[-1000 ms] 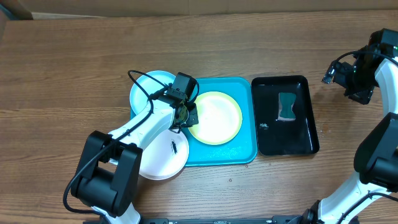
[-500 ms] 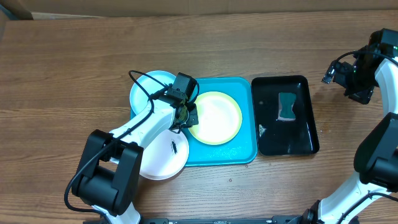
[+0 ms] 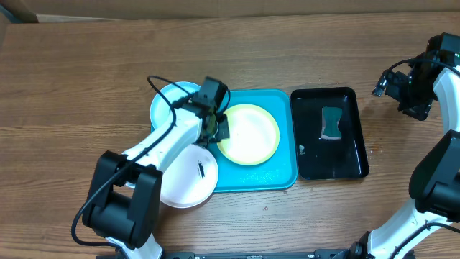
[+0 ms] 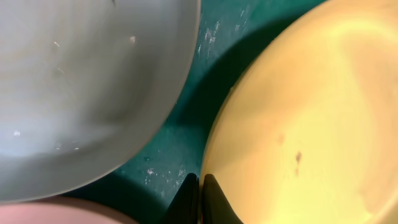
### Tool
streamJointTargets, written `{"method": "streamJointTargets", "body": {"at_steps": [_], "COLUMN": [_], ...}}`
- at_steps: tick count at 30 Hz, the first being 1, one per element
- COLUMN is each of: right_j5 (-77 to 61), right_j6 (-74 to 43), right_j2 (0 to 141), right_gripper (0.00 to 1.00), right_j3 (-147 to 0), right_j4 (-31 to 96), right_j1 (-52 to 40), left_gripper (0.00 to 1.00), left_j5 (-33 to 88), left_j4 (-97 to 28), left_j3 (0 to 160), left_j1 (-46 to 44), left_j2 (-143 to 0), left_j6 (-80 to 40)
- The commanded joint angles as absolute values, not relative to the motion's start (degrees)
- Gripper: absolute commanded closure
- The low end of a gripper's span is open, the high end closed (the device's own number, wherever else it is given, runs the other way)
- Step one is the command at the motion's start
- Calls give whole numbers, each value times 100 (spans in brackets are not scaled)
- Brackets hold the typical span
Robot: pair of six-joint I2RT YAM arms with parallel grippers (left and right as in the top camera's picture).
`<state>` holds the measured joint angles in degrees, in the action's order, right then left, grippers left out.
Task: Clean dirty plates on tray and stack at the side
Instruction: 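Lift the yellow plate off the blue tray with the left gripper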
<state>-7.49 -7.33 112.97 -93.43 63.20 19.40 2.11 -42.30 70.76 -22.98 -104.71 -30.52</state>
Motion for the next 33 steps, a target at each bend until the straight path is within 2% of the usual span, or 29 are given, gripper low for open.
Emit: {"method": "streamJointTargets", "body": {"at_steps": [1, 10, 19, 30, 33], "right_j5": [-753, -755, -753, -755, -753], "right_j6": [-749, -749, -749, -749, -749], "right_j2": [11113, 11113, 11113, 11113, 11113], "right_gripper": [0, 0, 0, 0, 0], "right_j3": [-9448, -9448, -9448, -9448, -9448], "right_j4": [6305, 6307, 6305, 6305, 6305], "right_j1": [1925, 1925, 1925, 1925, 1925], "left_gripper": [96, 96, 96, 96, 96], "left_j5": [257, 237, 165, -1632, -2211], "left_j4": [-4576, -5325, -4895, -3844, -3649], "left_j3": [7743, 8910, 9218, 9201, 9198], "left_j1": [-2176, -2174, -2665, -4150, -4504], "left_j2": [-10368, -10368, -10377, -10377, -10377], "left_j6": [-2821, -2528, -2532, -2521, -2169]}}
